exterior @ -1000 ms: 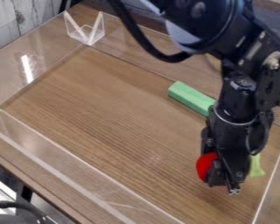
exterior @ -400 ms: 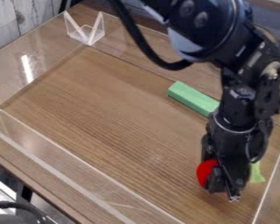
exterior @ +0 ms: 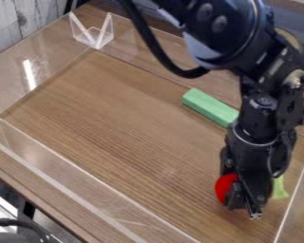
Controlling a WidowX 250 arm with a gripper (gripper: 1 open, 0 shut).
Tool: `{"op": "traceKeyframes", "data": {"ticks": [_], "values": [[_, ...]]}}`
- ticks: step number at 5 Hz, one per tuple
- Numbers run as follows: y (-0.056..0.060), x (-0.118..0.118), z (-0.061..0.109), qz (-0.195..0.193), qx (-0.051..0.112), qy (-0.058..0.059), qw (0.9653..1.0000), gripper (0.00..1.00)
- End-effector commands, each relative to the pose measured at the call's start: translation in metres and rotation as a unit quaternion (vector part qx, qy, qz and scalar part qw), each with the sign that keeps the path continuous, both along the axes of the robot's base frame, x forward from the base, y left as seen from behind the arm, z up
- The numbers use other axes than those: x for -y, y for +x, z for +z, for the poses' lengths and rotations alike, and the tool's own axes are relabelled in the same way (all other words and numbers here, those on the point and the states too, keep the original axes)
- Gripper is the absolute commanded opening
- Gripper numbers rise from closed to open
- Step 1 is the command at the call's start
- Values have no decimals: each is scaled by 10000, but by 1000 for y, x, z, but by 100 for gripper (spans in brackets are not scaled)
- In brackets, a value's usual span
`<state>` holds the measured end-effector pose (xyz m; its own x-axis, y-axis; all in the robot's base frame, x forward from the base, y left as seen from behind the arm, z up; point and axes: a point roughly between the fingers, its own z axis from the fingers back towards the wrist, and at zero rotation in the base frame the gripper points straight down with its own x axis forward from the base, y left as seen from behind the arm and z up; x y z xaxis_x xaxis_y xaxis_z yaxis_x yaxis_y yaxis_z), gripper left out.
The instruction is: Move the red object to the right side of the table
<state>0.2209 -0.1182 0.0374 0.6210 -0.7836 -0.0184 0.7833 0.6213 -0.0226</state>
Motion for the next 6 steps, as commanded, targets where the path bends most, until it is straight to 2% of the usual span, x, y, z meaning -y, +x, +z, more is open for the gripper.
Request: {"op": "traceKeyframes", "data": {"ticks": [1,3,6], "values": [[5,-1,8,129,101,-82,9998,100],[6,-7,18,374,122,-108,9992,100],[13,-25,30,873,257,24,9958,100]]}}
